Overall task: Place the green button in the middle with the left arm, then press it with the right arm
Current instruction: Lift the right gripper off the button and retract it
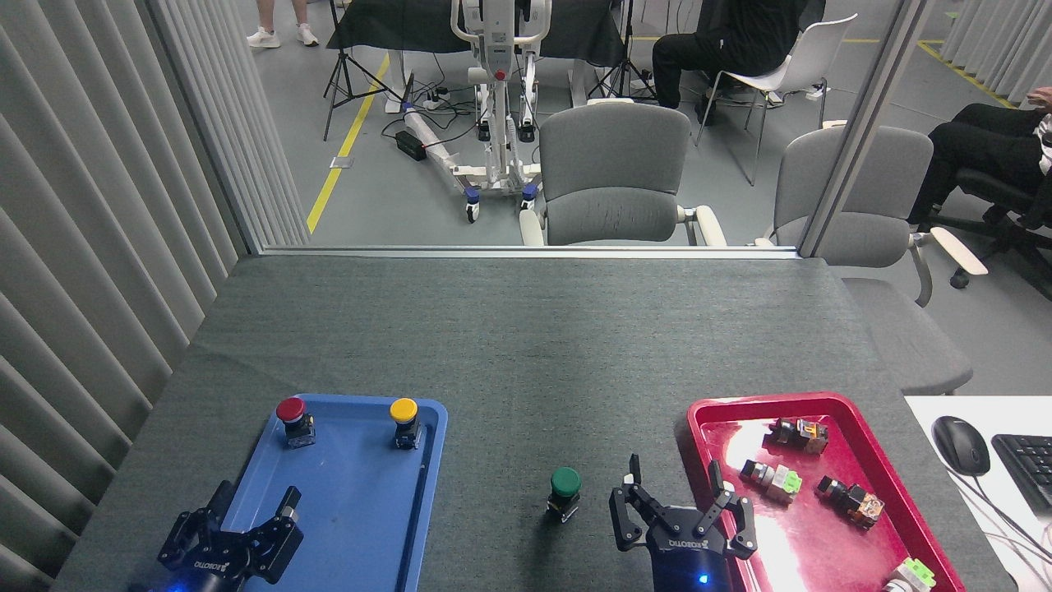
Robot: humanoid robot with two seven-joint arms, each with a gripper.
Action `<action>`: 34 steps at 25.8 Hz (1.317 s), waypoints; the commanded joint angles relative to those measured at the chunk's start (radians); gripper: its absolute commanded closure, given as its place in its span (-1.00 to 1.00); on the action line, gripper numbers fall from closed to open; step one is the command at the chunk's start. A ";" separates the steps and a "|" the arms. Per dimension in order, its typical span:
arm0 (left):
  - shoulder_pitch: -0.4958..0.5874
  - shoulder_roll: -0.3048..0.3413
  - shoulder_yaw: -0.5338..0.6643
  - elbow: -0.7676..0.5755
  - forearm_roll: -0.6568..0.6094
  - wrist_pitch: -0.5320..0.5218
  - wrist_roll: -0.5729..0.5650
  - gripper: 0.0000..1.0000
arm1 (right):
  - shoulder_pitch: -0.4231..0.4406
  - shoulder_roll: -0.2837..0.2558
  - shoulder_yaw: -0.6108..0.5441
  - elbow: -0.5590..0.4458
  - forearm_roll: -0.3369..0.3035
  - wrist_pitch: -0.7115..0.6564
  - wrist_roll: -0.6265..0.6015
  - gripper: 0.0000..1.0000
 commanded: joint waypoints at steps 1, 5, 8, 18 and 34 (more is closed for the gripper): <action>-0.008 -0.001 0.000 0.001 0.000 -0.008 0.000 -0.98 | 0.026 -0.016 -0.022 -0.013 -0.019 -0.008 0.000 -0.97; -0.014 -0.001 0.000 -0.018 -0.002 -0.010 0.000 -0.98 | 0.032 -0.027 -0.022 -0.031 -0.021 -0.020 0.001 -0.97; -0.008 0.005 0.000 -0.062 -0.002 -0.010 -0.009 -0.98 | 0.047 -0.028 -0.020 -0.044 -0.021 -0.032 0.001 -0.97; -0.008 0.008 0.000 -0.073 -0.002 -0.008 -0.067 -0.98 | 0.073 -0.002 -0.011 -0.071 -0.019 -0.045 0.005 -0.97; -0.008 -0.001 0.003 -0.073 -0.002 -0.008 -0.070 -0.98 | 0.089 -0.025 -0.011 -0.082 -0.042 -0.052 0.014 -0.98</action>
